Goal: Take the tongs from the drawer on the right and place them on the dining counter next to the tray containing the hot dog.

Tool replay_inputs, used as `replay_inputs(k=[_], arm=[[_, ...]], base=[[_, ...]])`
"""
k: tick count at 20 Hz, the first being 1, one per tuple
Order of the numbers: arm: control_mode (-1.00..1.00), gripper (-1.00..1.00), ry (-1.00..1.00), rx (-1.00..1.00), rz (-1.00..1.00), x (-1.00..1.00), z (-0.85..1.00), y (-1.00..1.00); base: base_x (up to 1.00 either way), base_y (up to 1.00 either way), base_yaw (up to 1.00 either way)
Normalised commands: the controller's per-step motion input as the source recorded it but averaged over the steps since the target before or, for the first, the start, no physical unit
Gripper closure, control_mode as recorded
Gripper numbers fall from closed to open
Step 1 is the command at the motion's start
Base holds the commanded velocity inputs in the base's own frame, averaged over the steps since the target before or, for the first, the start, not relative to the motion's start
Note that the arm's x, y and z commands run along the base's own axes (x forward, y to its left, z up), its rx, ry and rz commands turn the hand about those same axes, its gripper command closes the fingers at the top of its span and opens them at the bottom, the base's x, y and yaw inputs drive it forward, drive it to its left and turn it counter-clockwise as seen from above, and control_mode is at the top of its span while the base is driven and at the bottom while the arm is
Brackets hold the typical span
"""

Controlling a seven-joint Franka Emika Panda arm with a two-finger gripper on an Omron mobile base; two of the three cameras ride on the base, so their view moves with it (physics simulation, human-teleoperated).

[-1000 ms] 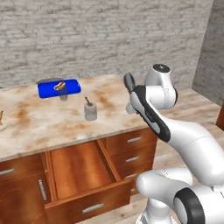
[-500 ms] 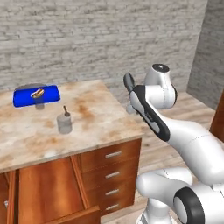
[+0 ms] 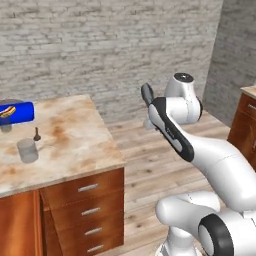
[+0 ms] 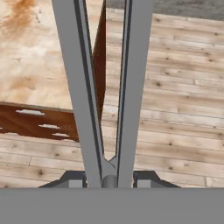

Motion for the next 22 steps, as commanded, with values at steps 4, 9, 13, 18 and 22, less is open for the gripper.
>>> replay_inputs(k=[4, 9, 13, 18, 22], arm=[[1.00, 1.00, 0.00, 0.00, 0.00, 0.00, 0.00, 0.00], [1.00, 1.00, 0.00, 0.00, 0.00, 0.00, 0.00, 0.00], [1.00, 1.00, 0.00, 0.00, 0.00, 0.00, 0.00, 0.00], [1.00, 1.00, 0.00, 0.00, 0.00, 0.00, 0.00, 0.00], [1.00, 1.00, 0.00, 0.00, 0.00, 0.00, 0.00, 0.00]], base=[[0.56, -0.93, 0.00], [0.68, -0.87, 0.00], [0.99, -0.81, 0.00], [1.00, -0.43, 0.02], [1.00, -0.07, 0.24]])
